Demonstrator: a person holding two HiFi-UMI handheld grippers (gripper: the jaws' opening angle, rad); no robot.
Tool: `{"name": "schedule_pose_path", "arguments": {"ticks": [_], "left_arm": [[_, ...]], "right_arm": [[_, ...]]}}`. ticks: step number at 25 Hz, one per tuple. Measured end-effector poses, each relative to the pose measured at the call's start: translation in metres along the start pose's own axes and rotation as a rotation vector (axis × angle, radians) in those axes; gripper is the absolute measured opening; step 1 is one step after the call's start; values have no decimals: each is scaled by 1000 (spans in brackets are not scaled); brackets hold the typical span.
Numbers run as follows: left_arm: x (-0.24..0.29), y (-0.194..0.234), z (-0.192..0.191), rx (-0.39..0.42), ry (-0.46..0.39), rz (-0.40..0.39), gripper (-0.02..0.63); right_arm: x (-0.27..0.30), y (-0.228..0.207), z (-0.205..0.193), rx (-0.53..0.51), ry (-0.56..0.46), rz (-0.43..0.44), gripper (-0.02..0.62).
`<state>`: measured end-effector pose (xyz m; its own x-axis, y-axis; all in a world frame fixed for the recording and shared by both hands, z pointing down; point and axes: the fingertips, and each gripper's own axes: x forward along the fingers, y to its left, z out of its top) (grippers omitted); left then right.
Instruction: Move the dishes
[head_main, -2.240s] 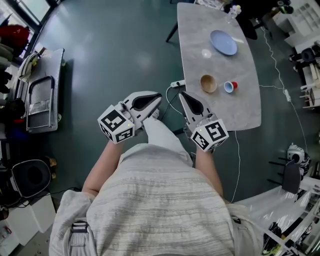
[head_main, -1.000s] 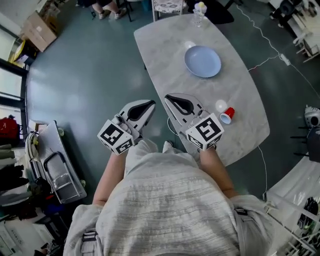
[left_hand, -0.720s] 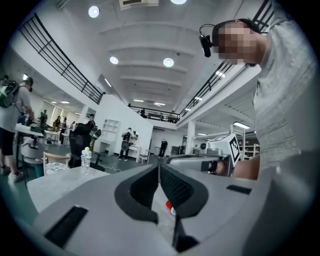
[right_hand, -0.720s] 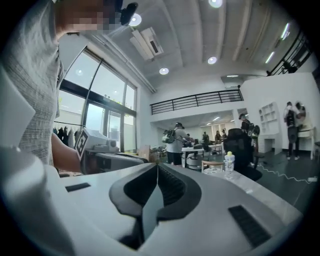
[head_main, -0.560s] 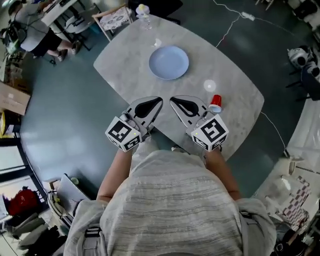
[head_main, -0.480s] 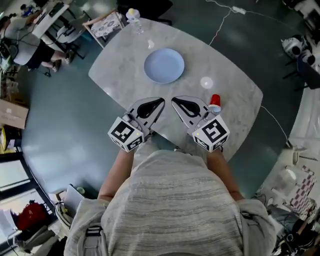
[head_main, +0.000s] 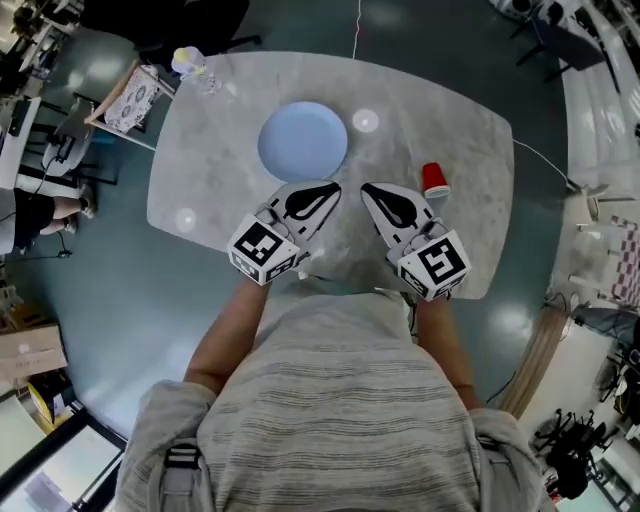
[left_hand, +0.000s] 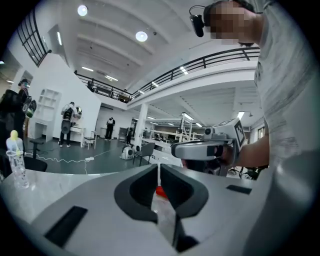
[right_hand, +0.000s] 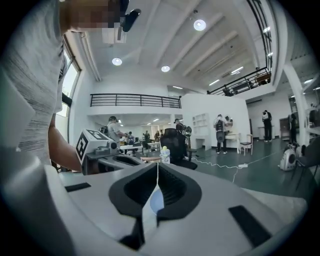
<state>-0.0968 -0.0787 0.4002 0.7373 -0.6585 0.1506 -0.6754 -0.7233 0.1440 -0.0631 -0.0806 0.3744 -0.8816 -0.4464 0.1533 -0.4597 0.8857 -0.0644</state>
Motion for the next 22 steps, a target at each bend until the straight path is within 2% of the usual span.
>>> {"name": "schedule_pose_path", "arguments": {"ticks": [3, 6, 11, 15, 18, 22], "left_arm": [[1, 14, -11, 8, 27, -67, 21], [3, 27, -36, 32, 114, -105, 21], [10, 49, -90, 139, 314, -109, 25], [23, 58, -124, 157, 427, -135, 109], [33, 67, -151, 189, 516, -125, 115], [40, 85, -198, 239, 710, -82, 155]], "right_arm": [[15, 1, -9, 23, -2, -75, 20], [23, 3, -21, 60, 12, -143, 20], [25, 7, -31, 73, 41, -210, 20], [25, 6, -40, 76, 58, -238, 20], [23, 6, -47, 83, 72, -244, 20], [21, 6, -52, 92, 87, -248, 20]]}}
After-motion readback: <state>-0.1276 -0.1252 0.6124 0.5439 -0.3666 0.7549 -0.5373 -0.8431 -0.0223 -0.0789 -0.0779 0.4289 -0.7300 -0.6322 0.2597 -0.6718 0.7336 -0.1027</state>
